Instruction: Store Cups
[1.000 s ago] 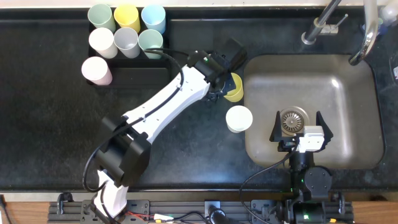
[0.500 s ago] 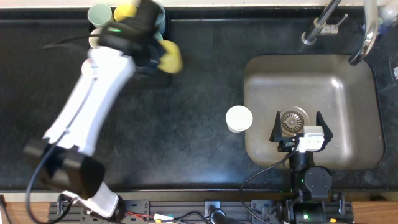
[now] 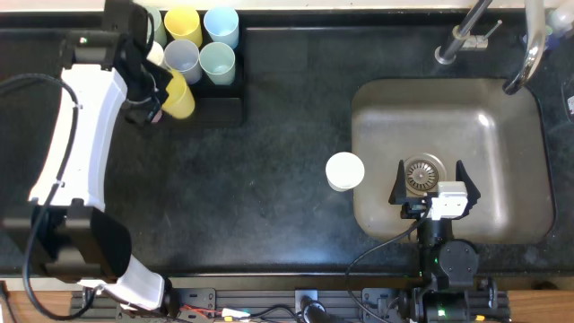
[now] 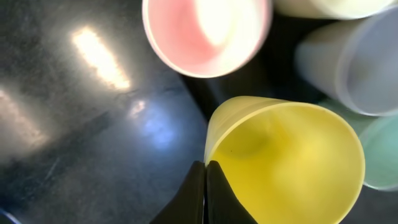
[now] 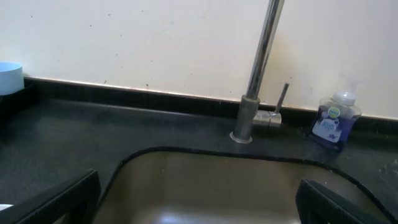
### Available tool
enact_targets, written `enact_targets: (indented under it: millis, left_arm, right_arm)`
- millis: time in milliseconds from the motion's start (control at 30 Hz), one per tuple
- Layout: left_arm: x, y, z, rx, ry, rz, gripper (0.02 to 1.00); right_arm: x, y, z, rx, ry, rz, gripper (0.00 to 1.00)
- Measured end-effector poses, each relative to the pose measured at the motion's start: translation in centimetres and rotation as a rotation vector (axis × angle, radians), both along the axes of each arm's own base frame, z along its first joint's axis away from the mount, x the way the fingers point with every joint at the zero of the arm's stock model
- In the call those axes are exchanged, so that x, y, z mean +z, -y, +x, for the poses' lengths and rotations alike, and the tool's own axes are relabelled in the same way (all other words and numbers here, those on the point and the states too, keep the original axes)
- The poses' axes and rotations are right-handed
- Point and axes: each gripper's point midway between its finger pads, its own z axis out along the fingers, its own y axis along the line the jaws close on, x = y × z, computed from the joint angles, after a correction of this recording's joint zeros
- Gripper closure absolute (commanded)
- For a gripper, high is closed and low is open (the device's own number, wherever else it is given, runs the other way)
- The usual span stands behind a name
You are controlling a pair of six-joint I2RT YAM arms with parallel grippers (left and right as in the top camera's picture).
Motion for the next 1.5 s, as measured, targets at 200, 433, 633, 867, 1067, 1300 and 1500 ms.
enact_targets:
  millis: [200, 433, 633, 867, 1067, 1300, 1500]
  left_arm:
    - [-1.6, -0.1, 0.4, 0.011, 0.010, 0.001, 0.982]
    - [-1.6, -0.5, 1.0, 0.023, 0.028, 0.025, 0.982]
    - [-3.1, -0.5, 1.9, 0.023, 0.017, 0.027, 0.982]
    - [-4.5, -0.6, 2.4, 0.024, -0.004, 0.035, 0.982]
    - [-5.5, -0.7, 2.4, 0.022, -0.032, 0.045, 0.586]
    - [-5.5, -0.3, 2.4, 0.015, -0.032, 0.050, 0.020]
    - [-4.4, -0.3, 1.0, 0.013, -0.052, 0.051, 0.020]
  right_arm:
    - [0.0, 0.0, 0.0, 0.000, 0.000, 0.001, 0.005]
    - [0.0, 0.0, 0.0, 0.000, 0.000, 0.000, 0.003]
    - [0.0, 0.0, 0.0, 0.000, 0.000, 0.000, 0.003]
    - [0.0, 0.0, 0.0, 0.000, 0.000, 0.000, 0.005]
    - [0.0, 0.0, 0.0, 0.000, 0.000, 0.000, 0.007]
    - [0.0, 0.0, 0.0, 0.000, 0.000, 0.001, 0.003]
    - [0.0, 0.0, 0.0, 0.000, 0.000, 0.000, 0.005]
